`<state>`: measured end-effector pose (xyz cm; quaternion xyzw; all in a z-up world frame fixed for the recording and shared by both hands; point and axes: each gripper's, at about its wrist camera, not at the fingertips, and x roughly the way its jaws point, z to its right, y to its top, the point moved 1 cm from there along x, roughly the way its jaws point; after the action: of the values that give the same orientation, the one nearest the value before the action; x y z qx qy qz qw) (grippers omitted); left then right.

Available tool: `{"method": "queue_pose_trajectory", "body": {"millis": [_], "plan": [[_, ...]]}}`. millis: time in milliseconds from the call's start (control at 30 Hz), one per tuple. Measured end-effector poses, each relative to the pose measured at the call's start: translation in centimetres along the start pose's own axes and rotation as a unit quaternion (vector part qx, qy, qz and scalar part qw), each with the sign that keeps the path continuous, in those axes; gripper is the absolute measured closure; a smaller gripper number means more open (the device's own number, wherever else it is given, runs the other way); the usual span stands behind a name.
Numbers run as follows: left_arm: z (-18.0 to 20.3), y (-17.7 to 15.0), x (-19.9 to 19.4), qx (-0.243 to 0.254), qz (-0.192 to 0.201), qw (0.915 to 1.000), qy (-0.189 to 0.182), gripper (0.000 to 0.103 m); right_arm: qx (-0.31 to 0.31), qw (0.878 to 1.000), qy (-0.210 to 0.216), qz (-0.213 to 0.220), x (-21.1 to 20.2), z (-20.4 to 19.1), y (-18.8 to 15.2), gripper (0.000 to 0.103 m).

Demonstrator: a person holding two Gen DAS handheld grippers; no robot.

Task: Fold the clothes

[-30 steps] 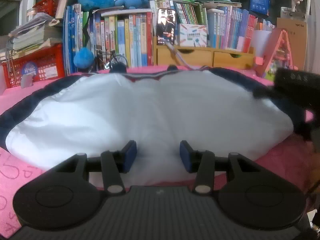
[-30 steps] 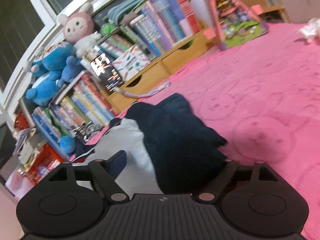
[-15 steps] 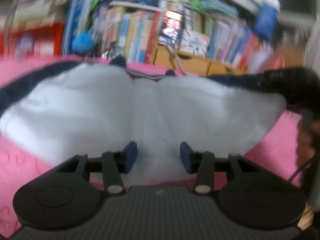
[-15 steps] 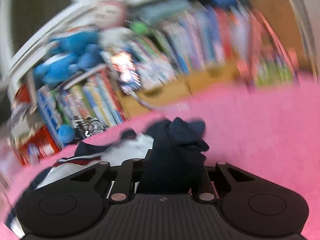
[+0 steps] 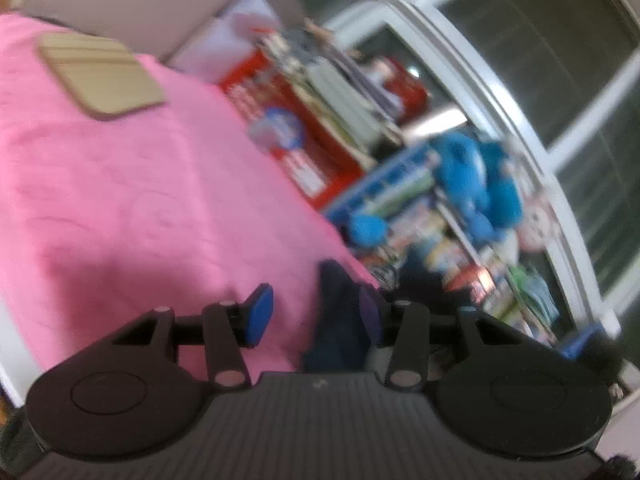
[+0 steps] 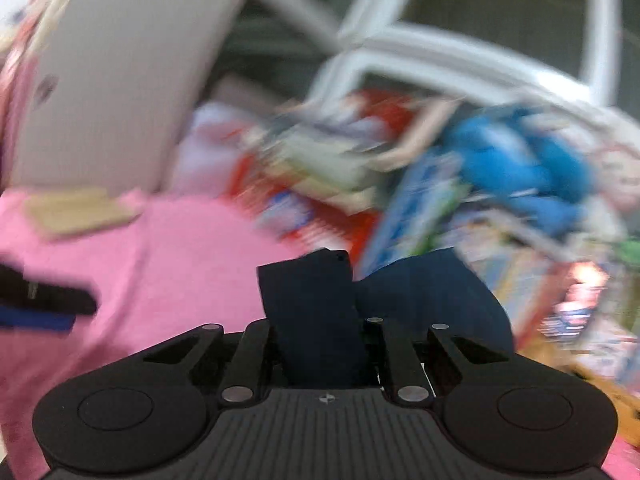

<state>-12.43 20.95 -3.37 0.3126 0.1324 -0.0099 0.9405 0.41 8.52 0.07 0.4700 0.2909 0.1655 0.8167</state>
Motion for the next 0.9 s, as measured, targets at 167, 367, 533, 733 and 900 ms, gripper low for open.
{"method": "queue_pose_trajectory", "body": {"millis": [167,367,533,733,900], "plan": [[-1.0,0.2,0.2,-0.028,-0.003,0.9996,-0.008,0.055,-0.047,0.999,0.008,-0.016,0.7,-4.3,-1.4,0.048],[0.7,-0.2,1.2,-0.028,-0.024,0.9969,-0.069,0.049,0.006,1.0,0.012,0.012,-6.1,-1.4,-2.9,0.024],[3.1,-1.3,2.1,-0.012,-0.069,0.9912,-0.112,0.041,0.043,0.998,-0.046,0.008,-11.8,0.5,-7.2,0.021],[5.2,-4.2,4.1,-0.001,-0.143,0.9822,-0.122,0.039,0.141,0.983,-0.111,-0.038,-13.2,3.6,-11.0,0.02],[6.9,-6.7,6.2,-0.002,-0.203,0.9693,-0.139,0.037,0.194,0.97,-0.136,-0.053,-12.0,4.8,-12.0,0.021]]}}
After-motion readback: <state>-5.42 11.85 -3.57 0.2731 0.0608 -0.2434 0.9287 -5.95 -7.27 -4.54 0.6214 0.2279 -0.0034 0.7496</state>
